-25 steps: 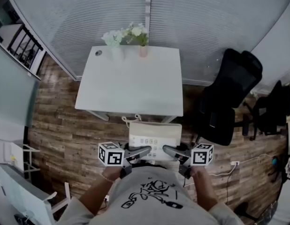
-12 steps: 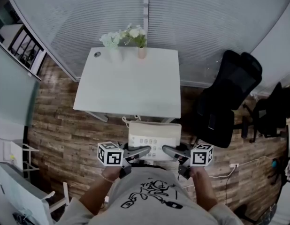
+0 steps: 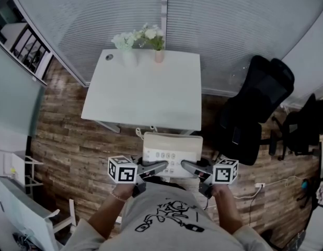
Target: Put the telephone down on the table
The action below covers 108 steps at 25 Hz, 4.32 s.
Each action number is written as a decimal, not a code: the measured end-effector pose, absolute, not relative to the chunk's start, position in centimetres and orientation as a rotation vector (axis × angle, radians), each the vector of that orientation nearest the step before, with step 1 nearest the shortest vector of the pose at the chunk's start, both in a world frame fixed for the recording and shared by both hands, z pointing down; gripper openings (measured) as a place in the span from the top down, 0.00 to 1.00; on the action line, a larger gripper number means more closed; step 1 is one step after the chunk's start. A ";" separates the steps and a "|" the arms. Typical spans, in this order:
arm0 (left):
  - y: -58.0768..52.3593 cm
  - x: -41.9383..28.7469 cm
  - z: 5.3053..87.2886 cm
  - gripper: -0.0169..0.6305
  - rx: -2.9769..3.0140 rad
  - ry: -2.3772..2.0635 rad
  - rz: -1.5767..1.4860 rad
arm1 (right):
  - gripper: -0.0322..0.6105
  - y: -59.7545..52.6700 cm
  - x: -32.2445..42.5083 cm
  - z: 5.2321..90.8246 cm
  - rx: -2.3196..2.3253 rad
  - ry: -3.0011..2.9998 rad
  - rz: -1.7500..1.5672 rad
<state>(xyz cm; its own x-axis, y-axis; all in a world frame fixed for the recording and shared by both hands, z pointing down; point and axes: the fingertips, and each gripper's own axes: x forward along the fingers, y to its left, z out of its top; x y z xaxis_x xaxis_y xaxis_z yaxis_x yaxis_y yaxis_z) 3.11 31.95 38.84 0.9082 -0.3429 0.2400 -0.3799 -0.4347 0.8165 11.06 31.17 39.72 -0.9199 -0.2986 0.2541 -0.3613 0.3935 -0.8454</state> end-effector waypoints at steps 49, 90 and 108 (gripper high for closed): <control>11.9 -6.6 39.4 0.59 2.044 -0.448 0.066 | 0.49 11.6 1.2 40.3 0.690 -2.518 1.640; 7.0 -4.7 40.5 0.59 1.989 -0.424 0.072 | 0.49 6.7 3.1 41.2 0.704 -2.477 1.689; 1.9 1.0 40.7 0.59 1.962 -0.470 0.083 | 0.49 1.3 8.7 41.5 0.638 -2.475 1.710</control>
